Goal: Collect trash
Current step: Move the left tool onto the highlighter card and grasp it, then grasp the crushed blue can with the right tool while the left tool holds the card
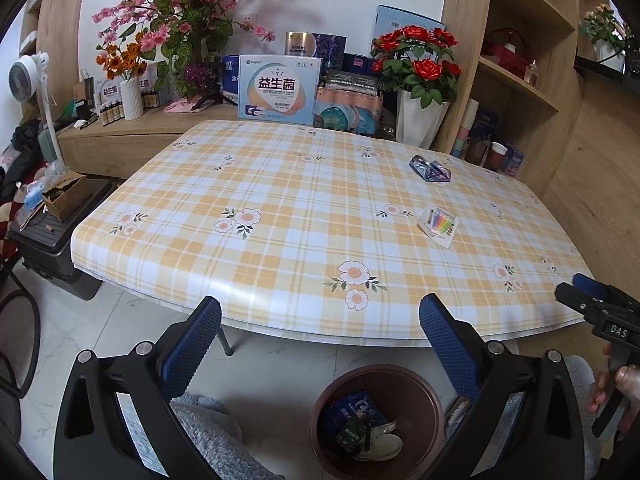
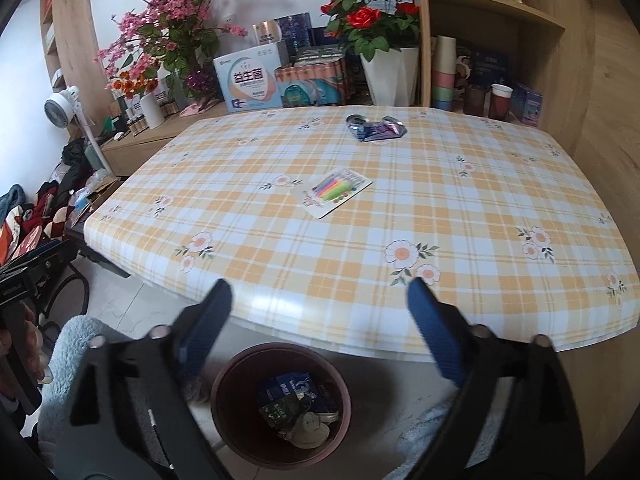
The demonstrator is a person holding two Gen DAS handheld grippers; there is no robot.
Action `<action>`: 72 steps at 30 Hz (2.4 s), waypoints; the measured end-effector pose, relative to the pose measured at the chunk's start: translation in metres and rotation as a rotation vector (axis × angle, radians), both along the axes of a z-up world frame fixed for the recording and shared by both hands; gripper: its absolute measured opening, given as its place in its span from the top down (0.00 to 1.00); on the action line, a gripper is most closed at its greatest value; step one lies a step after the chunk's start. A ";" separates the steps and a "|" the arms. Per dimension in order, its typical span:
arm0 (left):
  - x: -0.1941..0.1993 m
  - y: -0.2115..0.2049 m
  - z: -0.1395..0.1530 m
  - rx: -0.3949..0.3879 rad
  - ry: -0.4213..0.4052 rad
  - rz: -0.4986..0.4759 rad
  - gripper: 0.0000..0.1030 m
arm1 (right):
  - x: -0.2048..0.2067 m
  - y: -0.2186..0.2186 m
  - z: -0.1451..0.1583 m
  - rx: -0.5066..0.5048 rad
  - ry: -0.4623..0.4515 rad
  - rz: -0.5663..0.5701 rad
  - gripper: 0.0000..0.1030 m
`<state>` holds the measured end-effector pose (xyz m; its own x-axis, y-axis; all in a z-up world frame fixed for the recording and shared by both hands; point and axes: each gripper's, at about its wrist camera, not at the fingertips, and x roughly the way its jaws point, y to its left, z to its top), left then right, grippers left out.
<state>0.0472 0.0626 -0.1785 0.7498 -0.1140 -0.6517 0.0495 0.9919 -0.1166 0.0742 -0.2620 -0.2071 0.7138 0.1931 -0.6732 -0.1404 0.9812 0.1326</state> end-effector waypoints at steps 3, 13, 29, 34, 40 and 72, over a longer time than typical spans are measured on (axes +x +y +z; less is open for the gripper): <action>0.008 -0.001 -0.001 0.012 0.004 -0.005 0.06 | 0.008 -0.009 -0.003 -0.006 0.013 -0.023 0.06; 0.067 -0.056 -0.005 0.048 0.010 -0.194 0.06 | 0.044 -0.038 -0.021 -0.013 0.060 -0.069 0.06; 0.242 -0.225 -0.073 0.142 0.183 -0.580 0.51 | 0.130 -0.101 -0.047 0.036 0.105 -0.144 0.06; 0.265 -0.235 -0.099 0.194 0.237 -0.569 0.62 | 0.147 -0.113 -0.050 0.037 0.108 -0.143 0.06; 0.275 -0.236 -0.103 0.173 0.245 -0.568 0.57 | 0.159 -0.119 -0.056 0.042 0.114 -0.143 0.06; 0.263 -0.086 -0.041 -0.066 0.060 -0.297 0.69 | 0.309 -0.029 -0.041 -0.183 0.020 0.147 0.06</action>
<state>0.3098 -0.0234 -0.2200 0.6374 -0.3662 -0.6779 0.3273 0.9252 -0.1921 0.3827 -0.2907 -0.2483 0.6731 0.1676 -0.7203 -0.2831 0.9582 -0.0417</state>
